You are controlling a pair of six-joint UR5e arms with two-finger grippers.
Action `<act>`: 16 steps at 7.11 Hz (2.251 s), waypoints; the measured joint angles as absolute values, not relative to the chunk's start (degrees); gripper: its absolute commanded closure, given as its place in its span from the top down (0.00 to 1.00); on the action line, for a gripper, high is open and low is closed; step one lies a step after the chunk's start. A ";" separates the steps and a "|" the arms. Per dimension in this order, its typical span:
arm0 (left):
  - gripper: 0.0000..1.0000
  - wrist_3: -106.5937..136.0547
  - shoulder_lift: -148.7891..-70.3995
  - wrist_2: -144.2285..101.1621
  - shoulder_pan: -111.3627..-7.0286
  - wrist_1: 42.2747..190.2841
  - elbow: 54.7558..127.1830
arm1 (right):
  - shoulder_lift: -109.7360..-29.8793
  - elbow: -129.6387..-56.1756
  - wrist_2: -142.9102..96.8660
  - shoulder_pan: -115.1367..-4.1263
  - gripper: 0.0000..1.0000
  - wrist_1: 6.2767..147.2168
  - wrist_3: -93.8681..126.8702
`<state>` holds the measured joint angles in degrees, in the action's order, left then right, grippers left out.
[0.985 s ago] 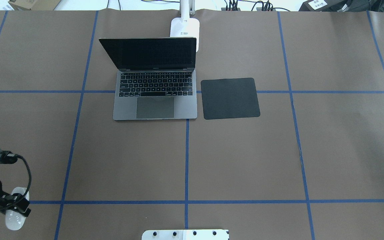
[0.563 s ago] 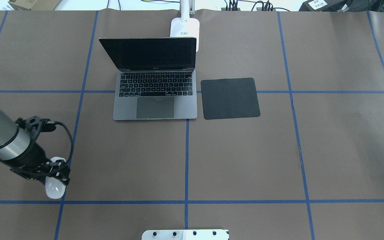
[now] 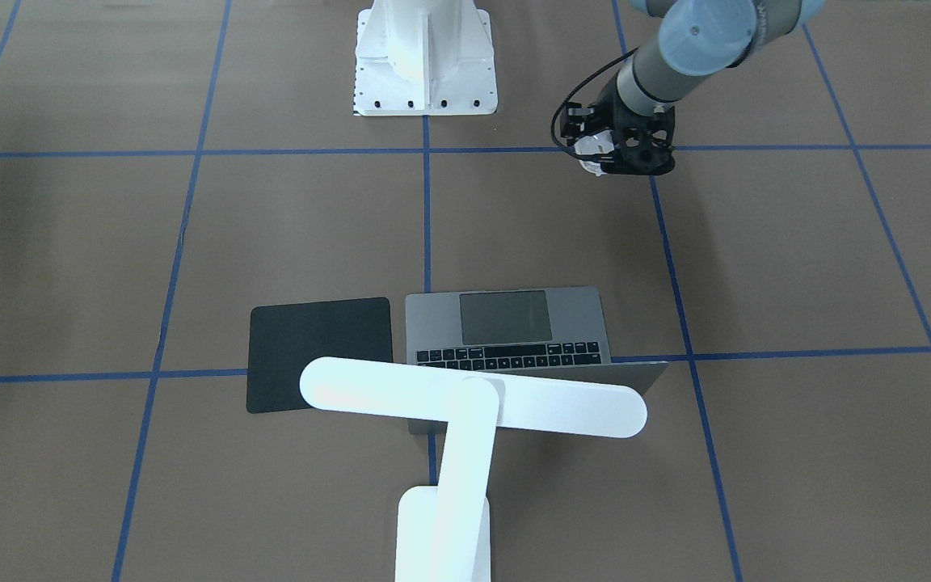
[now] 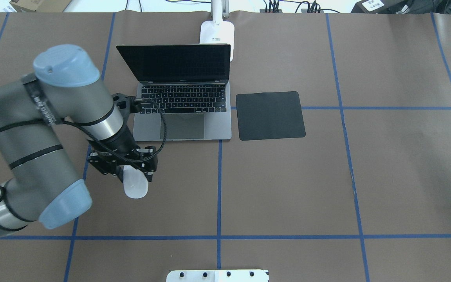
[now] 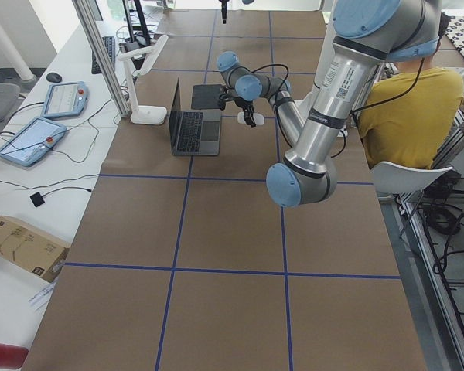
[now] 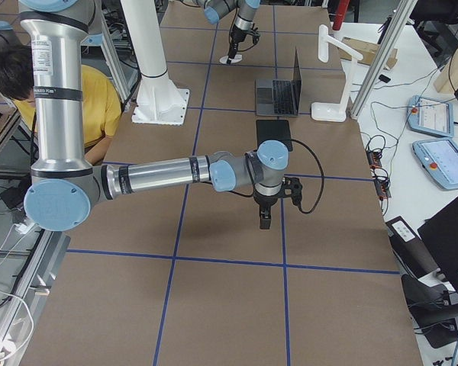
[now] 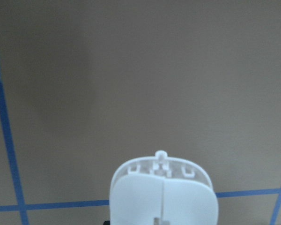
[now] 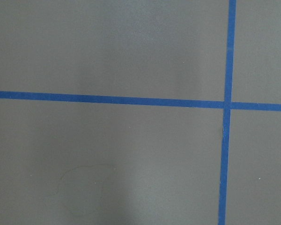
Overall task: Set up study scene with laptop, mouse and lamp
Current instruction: 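Carry the white mouse with the left gripper toward the mouse pad, then lower the white mouse onto the black mouse pad and release it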
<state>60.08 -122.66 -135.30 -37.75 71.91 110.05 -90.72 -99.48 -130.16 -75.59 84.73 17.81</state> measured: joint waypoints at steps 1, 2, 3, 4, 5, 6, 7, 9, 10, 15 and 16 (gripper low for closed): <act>0.18 61.33 -128.28 -135.25 -37.69 70.91 105.80 | -90.71 -99.44 -130.17 -75.58 1.00 84.73 17.83; 0.18 62.61 -132.89 -134.94 -37.58 70.72 101.64 | -90.71 -99.42 -130.17 -75.59 1.00 84.73 17.84; 0.18 63.98 -137.73 -134.19 -37.28 70.92 96.61 | -90.70 -99.41 -130.17 -75.59 1.00 84.73 17.84; 0.18 65.85 -143.44 -133.44 -36.77 72.20 89.78 | -90.70 -99.40 -130.18 -75.58 1.00 84.73 17.84; 0.18 68.17 -148.34 -133.06 -36.37 75.95 82.29 | -90.70 -99.40 -130.22 -75.59 1.00 84.73 17.84; 0.18 70.21 -152.58 -132.45 -36.08 81.04 74.44 | -90.70 -99.40 -130.24 -75.58 1.00 84.72 17.84; 0.18 71.31 -156.18 -131.33 -35.76 85.22 67.43 | -90.70 -99.40 -130.25 -75.58 1.00 84.74 17.84; 0.18 72.76 -160.88 -128.47 -35.26 91.78 57.39 | -90.70 -99.35 -130.27 -75.58 1.00 84.80 17.84; 0.18 73.72 -163.37 -126.81 -35.06 94.04 52.96 | -90.69 -99.28 -130.31 -75.59 1.00 84.81 17.84; 0.37 79.90 -168.47 -117.79 -33.41 107.25 39.49 | -90.62 -99.07 -130.42 -75.58 1.00 84.87 17.90; 0.37 81.58 -168.52 -116.24 -32.55 109.36 39.04 | -90.61 -99.06 -130.43 -75.58 1.00 84.89 17.90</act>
